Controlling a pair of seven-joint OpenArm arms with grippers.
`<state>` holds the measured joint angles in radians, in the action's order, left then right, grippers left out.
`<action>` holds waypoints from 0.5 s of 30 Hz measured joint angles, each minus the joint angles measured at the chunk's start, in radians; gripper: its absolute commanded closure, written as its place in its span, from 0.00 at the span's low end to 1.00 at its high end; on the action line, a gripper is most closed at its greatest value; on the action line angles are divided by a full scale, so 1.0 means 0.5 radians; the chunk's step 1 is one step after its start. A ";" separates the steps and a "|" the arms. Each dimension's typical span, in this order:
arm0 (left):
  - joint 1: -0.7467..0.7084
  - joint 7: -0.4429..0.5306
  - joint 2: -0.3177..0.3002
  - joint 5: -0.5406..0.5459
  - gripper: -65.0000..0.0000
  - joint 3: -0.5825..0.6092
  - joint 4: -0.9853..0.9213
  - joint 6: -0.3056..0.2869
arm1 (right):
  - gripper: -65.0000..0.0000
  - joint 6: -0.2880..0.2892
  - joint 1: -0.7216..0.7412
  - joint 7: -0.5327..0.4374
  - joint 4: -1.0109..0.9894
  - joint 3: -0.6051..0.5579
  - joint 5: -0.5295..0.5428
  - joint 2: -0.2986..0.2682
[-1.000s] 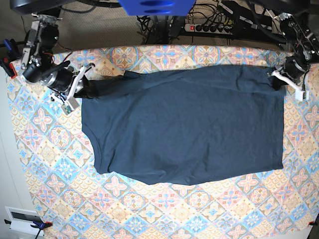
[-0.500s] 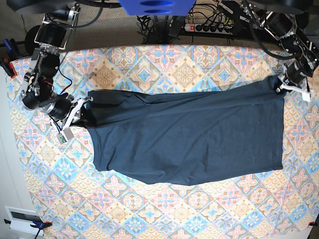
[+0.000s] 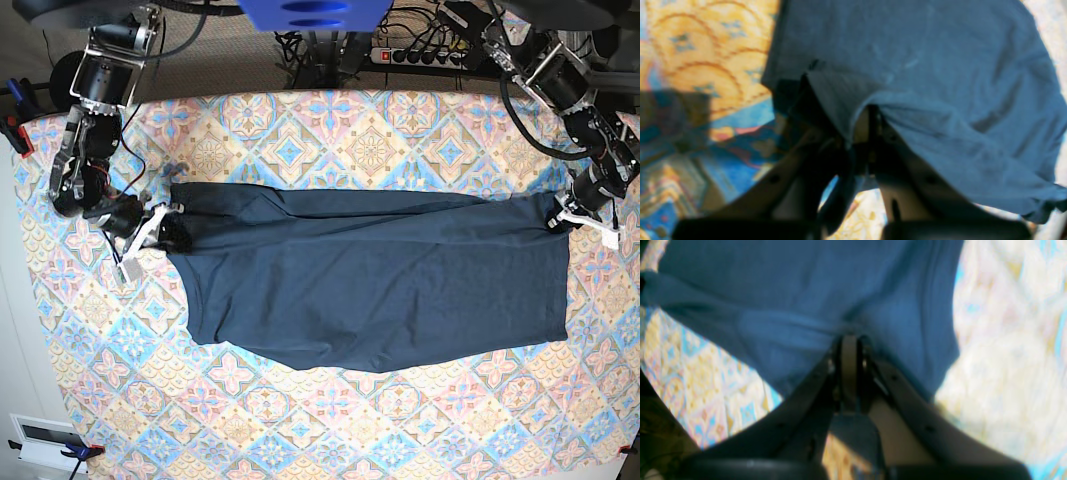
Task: Layout the t-shirt on the table in an organized manner, then fold the t-shirt properly
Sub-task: 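Release and regrasp the shirt edge with the right gripper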
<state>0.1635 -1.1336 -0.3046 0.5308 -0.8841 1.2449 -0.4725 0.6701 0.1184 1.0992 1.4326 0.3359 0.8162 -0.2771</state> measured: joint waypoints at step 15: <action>0.060 0.021 -0.017 -0.130 0.67 0.213 0.000 0.003 | 0.80 -0.001 0.095 -0.013 -0.026 -0.092 -0.004 0.000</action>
<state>0.1936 -1.1229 -0.3130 0.4660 -0.7776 1.2449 -0.4709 0.6697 0.1661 1.0927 1.4197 0.2897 0.8143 -0.2771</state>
